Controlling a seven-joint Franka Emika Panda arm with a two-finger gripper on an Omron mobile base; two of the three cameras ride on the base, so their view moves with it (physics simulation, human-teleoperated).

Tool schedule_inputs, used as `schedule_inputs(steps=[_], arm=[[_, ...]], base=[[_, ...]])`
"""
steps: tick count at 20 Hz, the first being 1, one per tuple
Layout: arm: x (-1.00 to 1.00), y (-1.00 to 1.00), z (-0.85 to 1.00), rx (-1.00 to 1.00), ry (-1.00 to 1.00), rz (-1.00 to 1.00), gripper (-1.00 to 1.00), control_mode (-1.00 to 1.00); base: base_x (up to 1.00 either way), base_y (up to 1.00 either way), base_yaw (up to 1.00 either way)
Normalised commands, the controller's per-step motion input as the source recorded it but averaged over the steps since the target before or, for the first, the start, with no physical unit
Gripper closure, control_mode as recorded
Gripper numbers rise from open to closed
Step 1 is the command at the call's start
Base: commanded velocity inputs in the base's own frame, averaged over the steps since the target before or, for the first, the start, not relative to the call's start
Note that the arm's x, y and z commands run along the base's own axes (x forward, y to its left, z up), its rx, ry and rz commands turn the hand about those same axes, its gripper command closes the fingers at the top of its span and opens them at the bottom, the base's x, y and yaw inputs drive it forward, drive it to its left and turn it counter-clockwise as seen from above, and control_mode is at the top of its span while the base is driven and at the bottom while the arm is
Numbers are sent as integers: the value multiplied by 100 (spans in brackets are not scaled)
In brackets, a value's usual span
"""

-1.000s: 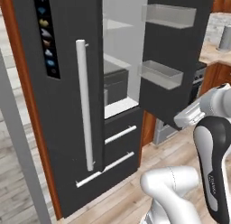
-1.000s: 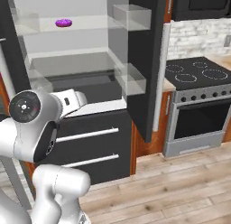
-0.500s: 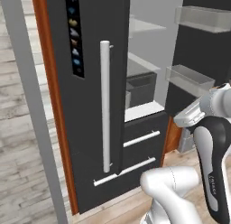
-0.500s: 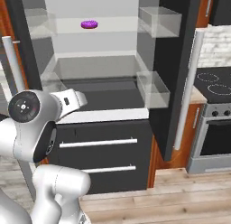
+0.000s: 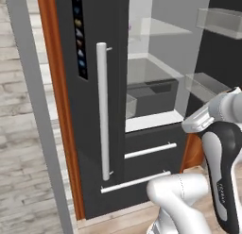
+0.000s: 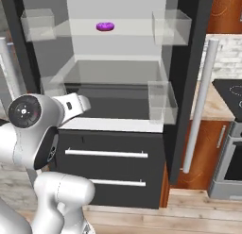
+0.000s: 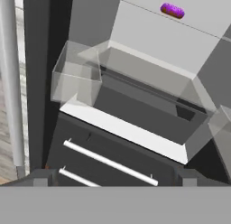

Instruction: Take the donuts from the fridge and place them on the empty tray on the dining counter.

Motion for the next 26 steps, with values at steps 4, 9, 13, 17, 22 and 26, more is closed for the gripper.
schedule_inputs(steps=[4, 9, 13, 17, 22, 26], arm=[[0, 0, 0, 0, 0, 0, -100, 100], [0, 0, 0, 0, 0, 0, -100, 100], [0, 0, 0, 0, 0, 0, -100, 100], [0, 0, 0, 0, 0, 0, -100, 100], [0, 0, 0, 0, 0, 0, -100, 100], [0, 0, 0, 0, 0, 0, -100, 100]], base=[[28, -32, 28], [32, -17, 27], [29, -25, 28], [20, -47, 22], [0, -68, 11], [17, -26, 4]])
